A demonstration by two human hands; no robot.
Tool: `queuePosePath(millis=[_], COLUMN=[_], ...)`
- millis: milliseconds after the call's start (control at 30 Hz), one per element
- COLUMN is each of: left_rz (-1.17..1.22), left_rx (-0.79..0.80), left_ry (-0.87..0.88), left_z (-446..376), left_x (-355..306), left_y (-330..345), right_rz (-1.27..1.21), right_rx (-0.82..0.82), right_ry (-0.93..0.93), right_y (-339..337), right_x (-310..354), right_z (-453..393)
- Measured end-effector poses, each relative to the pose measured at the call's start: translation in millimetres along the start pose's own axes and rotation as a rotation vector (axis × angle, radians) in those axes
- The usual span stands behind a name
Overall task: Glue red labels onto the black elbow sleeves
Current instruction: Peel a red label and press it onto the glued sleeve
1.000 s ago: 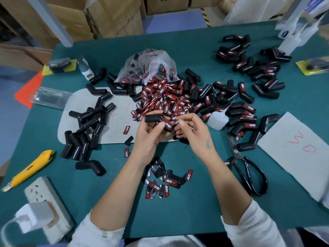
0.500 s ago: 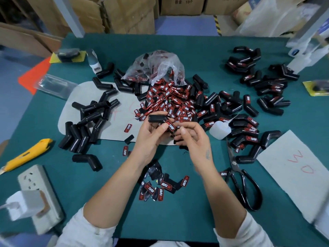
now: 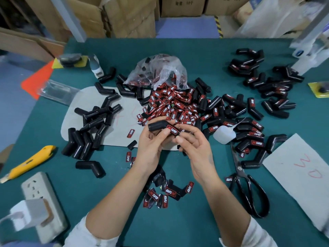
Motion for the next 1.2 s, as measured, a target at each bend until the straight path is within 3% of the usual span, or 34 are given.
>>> queuePosePath(millis=[1200], left_rz=[-0.099], left_rx=[0.055], left_ry=[0.081], left_z=[7.8], left_x=[-0.3], left_y=[2.4], right_rz=[0.089], right_rx=[0.034], right_ry=[-0.08], right_y=[-4.0], right_x=[4.4], right_z=[-3.0])
Point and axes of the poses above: each hand's wrist, its own z-axis away from the middle knuckle, its own y-axis out of the palm, x = y × z, the point moved 10 cm from there along -z, towards the middle knuckle, and after that the axes turned 1 degree about z, right-handed, at the moved point
